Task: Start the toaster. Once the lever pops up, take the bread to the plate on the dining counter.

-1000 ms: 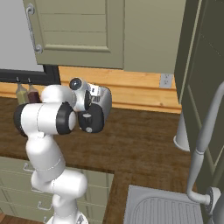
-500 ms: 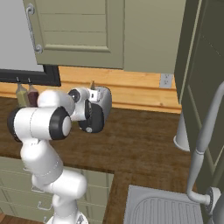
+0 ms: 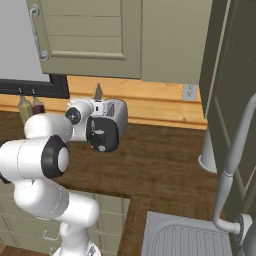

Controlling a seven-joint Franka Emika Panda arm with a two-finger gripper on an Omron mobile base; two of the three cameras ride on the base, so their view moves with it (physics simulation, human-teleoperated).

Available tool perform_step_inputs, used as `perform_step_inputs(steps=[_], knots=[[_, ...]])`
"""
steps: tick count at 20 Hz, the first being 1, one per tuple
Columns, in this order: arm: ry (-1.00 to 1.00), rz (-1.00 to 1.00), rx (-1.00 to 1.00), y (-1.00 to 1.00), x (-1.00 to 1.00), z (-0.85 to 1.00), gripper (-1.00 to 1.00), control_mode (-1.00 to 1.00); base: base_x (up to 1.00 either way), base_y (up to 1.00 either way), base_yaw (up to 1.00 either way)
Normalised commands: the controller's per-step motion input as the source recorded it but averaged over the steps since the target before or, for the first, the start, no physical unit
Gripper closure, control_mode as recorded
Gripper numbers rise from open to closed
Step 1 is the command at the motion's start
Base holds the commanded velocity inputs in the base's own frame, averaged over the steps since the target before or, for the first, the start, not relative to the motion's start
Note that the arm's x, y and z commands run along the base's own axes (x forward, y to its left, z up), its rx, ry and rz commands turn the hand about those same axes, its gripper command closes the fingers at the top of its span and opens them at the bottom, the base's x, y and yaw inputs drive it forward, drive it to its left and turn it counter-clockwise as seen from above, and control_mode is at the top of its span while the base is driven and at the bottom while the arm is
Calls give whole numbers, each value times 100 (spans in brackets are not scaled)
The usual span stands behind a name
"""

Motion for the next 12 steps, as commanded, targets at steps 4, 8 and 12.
perform_step_inputs(steps=[4,8,12], knots=[[0,3,0,0,-57,81,100,-100,0,0,0],[5,2,1,0,-69,72,100,-100,0,0,0],[17,4,4,0,-78,71,100,-100,0,0,0]])
